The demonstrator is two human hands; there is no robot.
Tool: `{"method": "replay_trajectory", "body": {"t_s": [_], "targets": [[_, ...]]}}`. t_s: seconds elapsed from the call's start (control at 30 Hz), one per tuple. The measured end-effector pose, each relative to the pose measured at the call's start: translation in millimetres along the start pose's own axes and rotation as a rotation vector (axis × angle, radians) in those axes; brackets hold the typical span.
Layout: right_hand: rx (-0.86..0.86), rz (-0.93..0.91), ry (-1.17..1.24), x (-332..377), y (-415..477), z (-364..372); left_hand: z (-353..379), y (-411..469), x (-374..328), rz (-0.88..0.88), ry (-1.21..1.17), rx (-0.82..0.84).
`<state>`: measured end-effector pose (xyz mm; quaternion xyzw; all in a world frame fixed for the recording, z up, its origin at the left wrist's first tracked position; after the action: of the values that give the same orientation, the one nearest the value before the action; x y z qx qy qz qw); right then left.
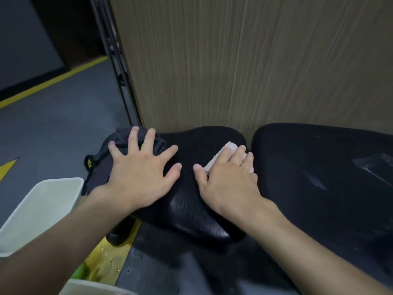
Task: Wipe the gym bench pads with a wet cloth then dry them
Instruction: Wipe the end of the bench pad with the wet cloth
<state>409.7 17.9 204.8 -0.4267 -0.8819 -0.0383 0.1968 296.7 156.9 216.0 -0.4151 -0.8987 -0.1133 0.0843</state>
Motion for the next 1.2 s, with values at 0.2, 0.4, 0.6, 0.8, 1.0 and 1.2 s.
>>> {"method": "replay_trajectory", "body": {"t_s": [0.2, 0.4, 0.6, 0.8, 1.0, 1.2], "targets": [[0.061, -0.092, -0.156, 5.8, 123.1, -21.0, -12.1, 12.4, 7.9, 0.052, -0.083, 0.313], [0.320, -0.349, -0.219, 41.8, 155.1, -21.6, -14.6, 17.8, 4.5, 0.072, -0.115, 0.401], [0.570, -0.538, -0.171, 106.6, 150.9, -5.1, -21.7, 20.8, 3.7, 0.093, -0.140, 0.506], [0.659, -0.652, -0.181, 112.5, 151.4, -12.0, -23.1, 25.9, 5.8, 0.061, -0.179, 0.586], [0.528, -0.595, -0.282, 56.3, 145.9, -24.8, -31.5, 28.8, 3.5, 0.013, -0.196, 0.642], [0.266, -0.493, -0.063, 9.3, 124.8, -26.3, -57.1, 32.9, -12.2, -0.049, -0.108, 0.694]]}}
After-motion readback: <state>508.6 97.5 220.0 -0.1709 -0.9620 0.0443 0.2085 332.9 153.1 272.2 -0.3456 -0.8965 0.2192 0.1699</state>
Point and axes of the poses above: each hand's wrist, its own y-axis towards the middle knuckle, its own z-axis out of the palm, x = y × z, the point moved 2 cm from there along y, towards the middle knuckle, and after that the axes turned 3 degrees about y, right-handed, at the moved point
